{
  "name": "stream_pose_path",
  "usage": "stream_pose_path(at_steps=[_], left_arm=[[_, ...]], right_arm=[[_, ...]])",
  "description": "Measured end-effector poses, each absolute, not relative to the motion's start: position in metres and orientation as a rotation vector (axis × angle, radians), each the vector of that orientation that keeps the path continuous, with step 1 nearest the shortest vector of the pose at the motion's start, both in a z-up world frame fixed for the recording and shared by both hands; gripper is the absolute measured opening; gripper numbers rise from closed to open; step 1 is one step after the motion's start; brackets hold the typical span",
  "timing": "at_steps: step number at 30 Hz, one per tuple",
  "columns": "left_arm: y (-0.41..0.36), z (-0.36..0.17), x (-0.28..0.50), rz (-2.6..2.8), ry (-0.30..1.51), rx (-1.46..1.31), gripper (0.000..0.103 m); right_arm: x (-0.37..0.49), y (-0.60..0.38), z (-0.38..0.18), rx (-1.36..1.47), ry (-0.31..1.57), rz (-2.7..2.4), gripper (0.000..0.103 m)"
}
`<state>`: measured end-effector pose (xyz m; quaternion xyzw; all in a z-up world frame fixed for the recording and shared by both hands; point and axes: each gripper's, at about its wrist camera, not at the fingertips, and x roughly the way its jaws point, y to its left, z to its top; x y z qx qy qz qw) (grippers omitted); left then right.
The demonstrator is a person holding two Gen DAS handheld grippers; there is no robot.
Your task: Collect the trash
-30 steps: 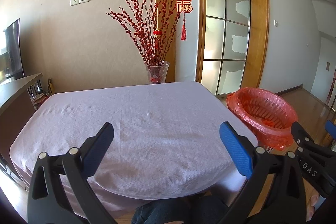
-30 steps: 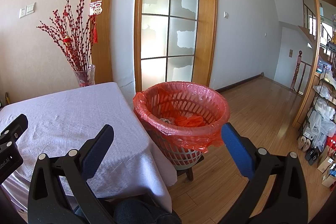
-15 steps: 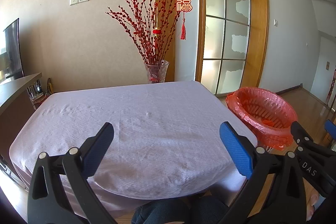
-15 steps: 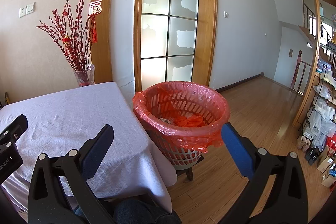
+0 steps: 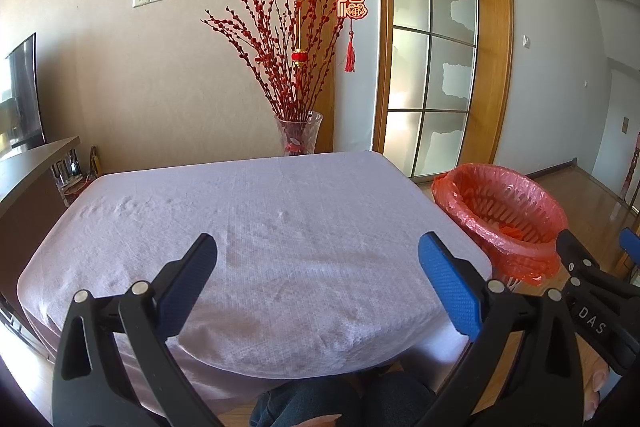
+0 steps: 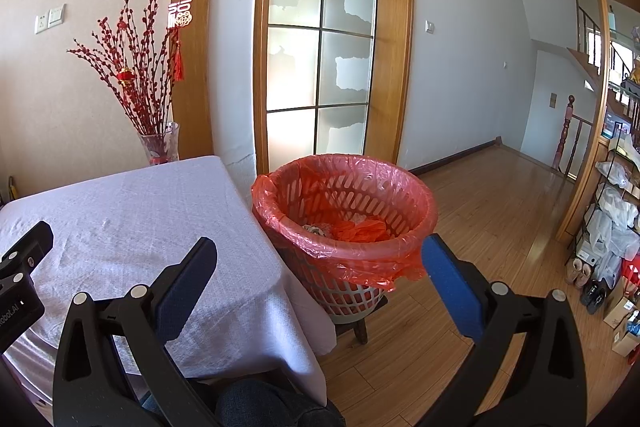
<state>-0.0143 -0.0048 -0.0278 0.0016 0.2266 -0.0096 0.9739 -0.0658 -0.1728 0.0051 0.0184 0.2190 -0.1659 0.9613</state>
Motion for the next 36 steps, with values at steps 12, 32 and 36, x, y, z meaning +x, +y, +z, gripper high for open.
stream_pose_path(at_steps=[12,32,36], left_arm=[[-0.0064,-0.0298,-0.0130,-0.025,0.466,0.007,0.099],[-0.0049,-0.0314,-0.0134,-0.018,0.471,0.004,0.099],[-0.0050,-0.0308,-0.0125,-0.020,0.471,0.004,0.099]], right_arm=[[-0.0662,-0.1731,0.0051,0.037,0.444,-0.335,0.101],[-0.0666,-0.1719,0.0013,0.037,0.451,-0.337,0.101],[-0.0670,-0.1721,0.0006,0.037,0.453,-0.336,0.101]])
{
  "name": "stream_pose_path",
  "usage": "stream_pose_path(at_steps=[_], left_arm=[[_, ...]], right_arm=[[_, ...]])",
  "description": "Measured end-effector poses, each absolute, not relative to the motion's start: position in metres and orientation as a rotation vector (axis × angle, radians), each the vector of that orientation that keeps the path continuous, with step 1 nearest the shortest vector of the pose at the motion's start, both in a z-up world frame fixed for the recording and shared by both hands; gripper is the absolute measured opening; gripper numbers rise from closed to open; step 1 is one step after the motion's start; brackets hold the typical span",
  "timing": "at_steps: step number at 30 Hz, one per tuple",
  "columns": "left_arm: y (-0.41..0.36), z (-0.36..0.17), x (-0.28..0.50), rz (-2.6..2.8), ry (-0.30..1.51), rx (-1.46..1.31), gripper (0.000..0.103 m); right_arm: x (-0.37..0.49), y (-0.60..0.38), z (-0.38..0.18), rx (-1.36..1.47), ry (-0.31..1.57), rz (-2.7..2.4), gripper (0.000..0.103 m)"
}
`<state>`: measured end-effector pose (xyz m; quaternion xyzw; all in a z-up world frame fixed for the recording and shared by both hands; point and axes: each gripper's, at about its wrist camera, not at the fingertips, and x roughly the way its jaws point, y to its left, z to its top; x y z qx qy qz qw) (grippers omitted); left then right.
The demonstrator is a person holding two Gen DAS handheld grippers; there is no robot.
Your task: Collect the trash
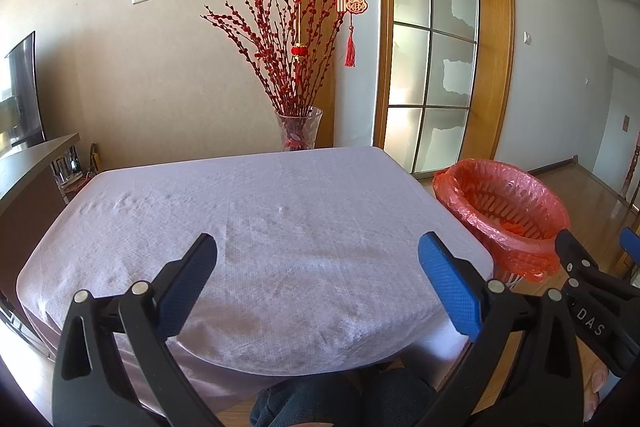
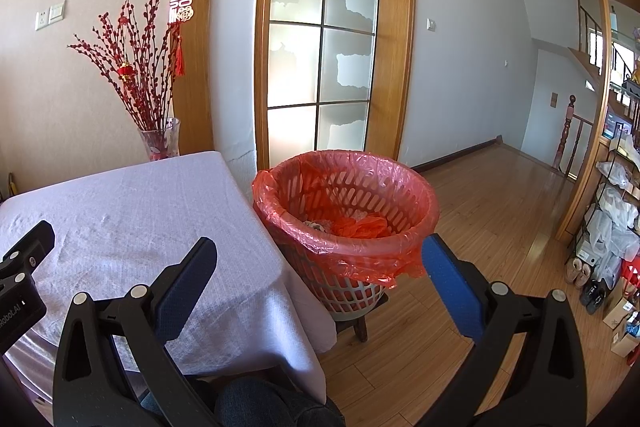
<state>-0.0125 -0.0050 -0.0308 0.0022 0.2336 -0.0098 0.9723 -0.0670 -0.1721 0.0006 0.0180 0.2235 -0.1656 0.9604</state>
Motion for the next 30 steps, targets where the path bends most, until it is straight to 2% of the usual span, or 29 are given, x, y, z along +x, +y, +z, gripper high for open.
stream_pose_path(at_steps=[30], left_arm=[[-0.0080,-0.0317,-0.0104,-0.025,0.483,0.009,0.099]], right_arm=[[-0.0685,-0.1742,-0.0018,0.035,0.461,-0.336,0.101]])
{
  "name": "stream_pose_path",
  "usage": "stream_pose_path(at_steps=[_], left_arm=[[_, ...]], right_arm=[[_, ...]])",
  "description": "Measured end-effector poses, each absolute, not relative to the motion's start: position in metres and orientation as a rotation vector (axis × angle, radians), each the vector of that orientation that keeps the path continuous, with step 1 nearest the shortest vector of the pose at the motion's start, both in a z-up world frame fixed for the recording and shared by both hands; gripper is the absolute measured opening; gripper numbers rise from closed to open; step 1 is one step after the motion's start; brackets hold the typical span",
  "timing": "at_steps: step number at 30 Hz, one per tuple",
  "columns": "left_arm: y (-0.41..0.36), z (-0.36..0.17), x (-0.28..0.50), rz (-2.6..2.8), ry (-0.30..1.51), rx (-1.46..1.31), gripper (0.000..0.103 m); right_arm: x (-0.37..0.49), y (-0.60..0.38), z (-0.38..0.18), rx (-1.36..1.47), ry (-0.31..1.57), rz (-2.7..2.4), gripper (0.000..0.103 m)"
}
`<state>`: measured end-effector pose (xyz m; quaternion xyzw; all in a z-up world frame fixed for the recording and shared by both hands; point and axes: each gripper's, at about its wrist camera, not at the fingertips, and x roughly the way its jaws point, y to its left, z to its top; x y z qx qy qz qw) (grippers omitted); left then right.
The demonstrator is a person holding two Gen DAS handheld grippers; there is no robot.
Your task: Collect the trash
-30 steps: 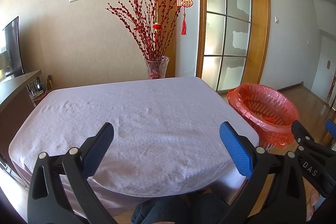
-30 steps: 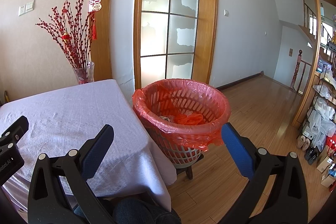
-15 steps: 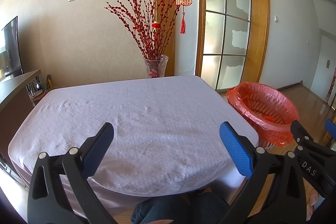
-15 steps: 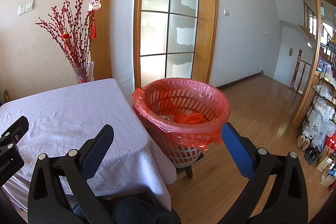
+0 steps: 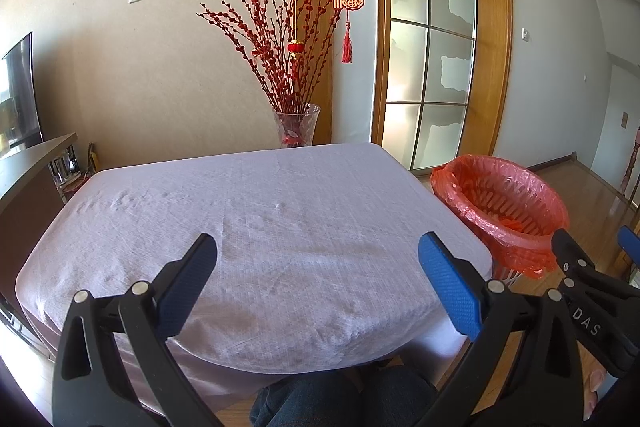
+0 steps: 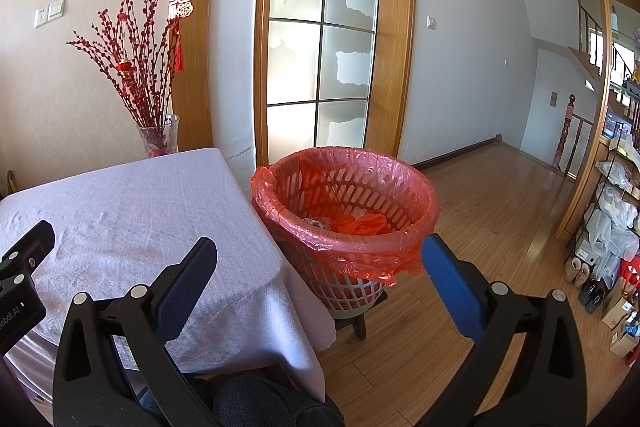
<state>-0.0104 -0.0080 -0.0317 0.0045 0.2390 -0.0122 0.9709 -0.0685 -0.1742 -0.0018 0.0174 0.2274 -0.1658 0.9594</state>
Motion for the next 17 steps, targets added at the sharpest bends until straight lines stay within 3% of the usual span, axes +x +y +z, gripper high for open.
stream_pose_path(at_steps=[17], left_arm=[[-0.0067,-0.0320,-0.0102,-0.021,0.493,0.002,0.099]], right_arm=[[-0.0682,-0.1763,-0.0022,0.034,0.465,-0.335,0.101]])
